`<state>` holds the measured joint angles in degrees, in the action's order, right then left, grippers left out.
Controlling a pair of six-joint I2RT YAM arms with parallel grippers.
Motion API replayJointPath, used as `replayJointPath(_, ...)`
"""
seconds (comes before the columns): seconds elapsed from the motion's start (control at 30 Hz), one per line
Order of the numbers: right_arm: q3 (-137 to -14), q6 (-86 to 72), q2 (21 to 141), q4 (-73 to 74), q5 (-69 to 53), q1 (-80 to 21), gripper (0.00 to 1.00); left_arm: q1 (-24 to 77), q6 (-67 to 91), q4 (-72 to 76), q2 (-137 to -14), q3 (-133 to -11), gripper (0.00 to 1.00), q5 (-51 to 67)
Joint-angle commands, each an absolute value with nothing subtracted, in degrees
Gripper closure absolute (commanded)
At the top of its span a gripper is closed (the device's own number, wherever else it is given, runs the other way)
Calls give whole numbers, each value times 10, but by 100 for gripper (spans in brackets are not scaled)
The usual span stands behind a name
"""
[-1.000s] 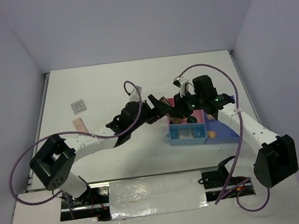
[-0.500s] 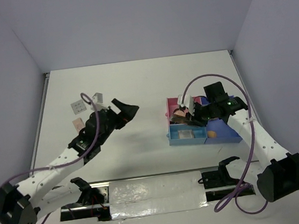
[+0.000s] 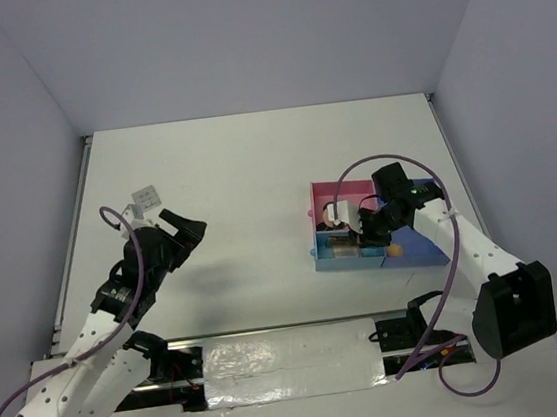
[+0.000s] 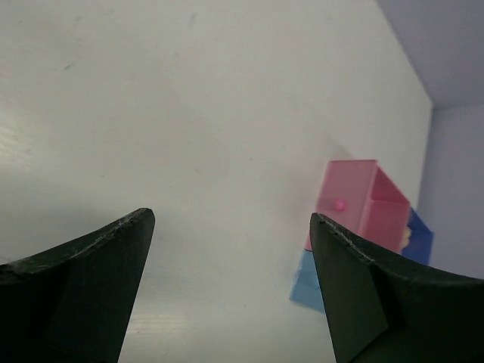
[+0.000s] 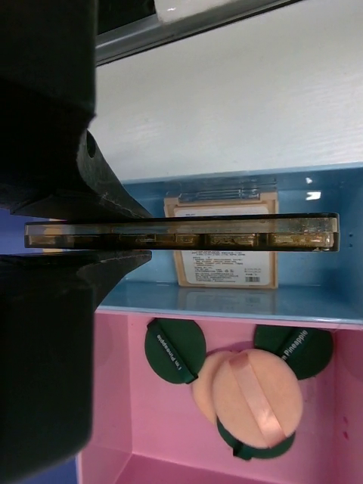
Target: Organize the makeup
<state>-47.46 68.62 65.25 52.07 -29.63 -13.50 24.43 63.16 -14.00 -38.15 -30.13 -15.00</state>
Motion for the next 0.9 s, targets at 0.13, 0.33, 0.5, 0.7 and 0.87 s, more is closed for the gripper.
replayJointPath(0.13, -491, 697, 691, 496, -286, -133, 56, 189, 588, -236, -444, -354, 6, -103)
replayJointPath(0.33, -499, 688, 668, 498, -290, -132, 46, 135, 547, -287, -462, -391, 7, -111)
replayJointPath(0.5, -515, 601, 618, 427, -301, -131, 32, 56, 491, -309, -502, -405, 26, -79)
replayJointPath(0.7, -541, 385, 626, 268, -313, -124, 6, -47, 408, -307, -583, -415, 54, -58)
replayJointPath(0.87, -614, 392, 717, 381, -449, -123, 62, -69, 350, -298, -690, -470, 18, -87)
